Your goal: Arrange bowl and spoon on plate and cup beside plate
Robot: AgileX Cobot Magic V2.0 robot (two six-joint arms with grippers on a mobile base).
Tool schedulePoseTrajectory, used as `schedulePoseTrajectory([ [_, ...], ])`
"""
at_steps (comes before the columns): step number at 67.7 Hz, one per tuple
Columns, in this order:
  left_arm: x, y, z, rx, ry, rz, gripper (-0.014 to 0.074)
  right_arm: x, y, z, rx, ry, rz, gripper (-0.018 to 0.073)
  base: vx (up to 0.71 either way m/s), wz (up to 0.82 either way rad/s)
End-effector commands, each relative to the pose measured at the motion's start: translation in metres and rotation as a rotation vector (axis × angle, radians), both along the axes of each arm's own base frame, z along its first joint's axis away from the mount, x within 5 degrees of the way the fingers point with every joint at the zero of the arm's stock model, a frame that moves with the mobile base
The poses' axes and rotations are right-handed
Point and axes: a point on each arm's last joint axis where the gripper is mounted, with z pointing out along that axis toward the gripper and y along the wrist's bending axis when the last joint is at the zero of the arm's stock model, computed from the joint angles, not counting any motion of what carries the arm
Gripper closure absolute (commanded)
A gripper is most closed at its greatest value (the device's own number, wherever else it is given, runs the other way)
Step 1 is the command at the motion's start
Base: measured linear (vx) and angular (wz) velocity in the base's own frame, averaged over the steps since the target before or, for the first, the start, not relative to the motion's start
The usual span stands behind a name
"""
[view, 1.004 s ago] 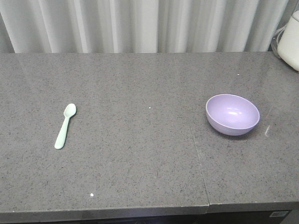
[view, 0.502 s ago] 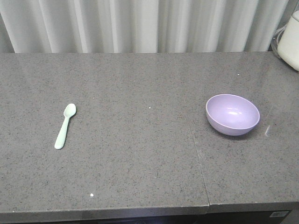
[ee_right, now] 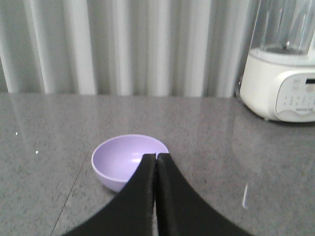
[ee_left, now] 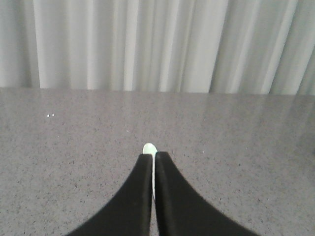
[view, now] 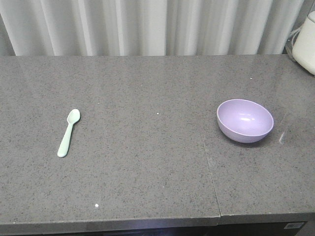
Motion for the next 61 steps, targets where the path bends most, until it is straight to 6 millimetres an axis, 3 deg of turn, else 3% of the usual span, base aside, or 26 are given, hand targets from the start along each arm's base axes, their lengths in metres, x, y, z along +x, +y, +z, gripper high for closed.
schedulePoseTrajectory([
  [1,0.016,-0.002,0.036,-0.015,0.037,-0.005,0.0603,0.010,-0.001,0.031,-0.029,0.063,-0.007,0.0570,0.00,0.00],
  [8,0.036,-0.004,0.058,-0.001,0.162,-0.012,0.0603,0.024,0.000,0.051,-0.025,0.220,-0.003,0.0570,0.00,0.00],
  [16,0.063,-0.007,0.070,0.016,0.332,-0.020,0.0603,0.043,0.000,0.070,-0.028,0.334,-0.001,0.0570,0.00,0.00],
  [27,0.096,-0.011,0.070,0.042,0.579,-0.031,0.0603,0.069,0.000,0.081,-0.035,0.490,-0.002,0.0570,0.00,0.00],
  [34,0.111,-0.012,0.068,0.048,0.638,-0.032,0.0603,0.084,0.000,0.080,-0.037,0.586,0.000,0.0570,0.00,0.00],
  [44,0.118,-0.013,0.065,0.049,0.658,-0.032,0.0603,0.097,0.002,0.074,-0.028,0.656,0.008,0.0570,0.00,0.00],
  [61,0.118,-0.013,0.065,0.049,0.659,-0.032,0.0603,0.098,0.002,0.074,-0.028,0.657,0.008,0.0570,0.00,0.00],
])
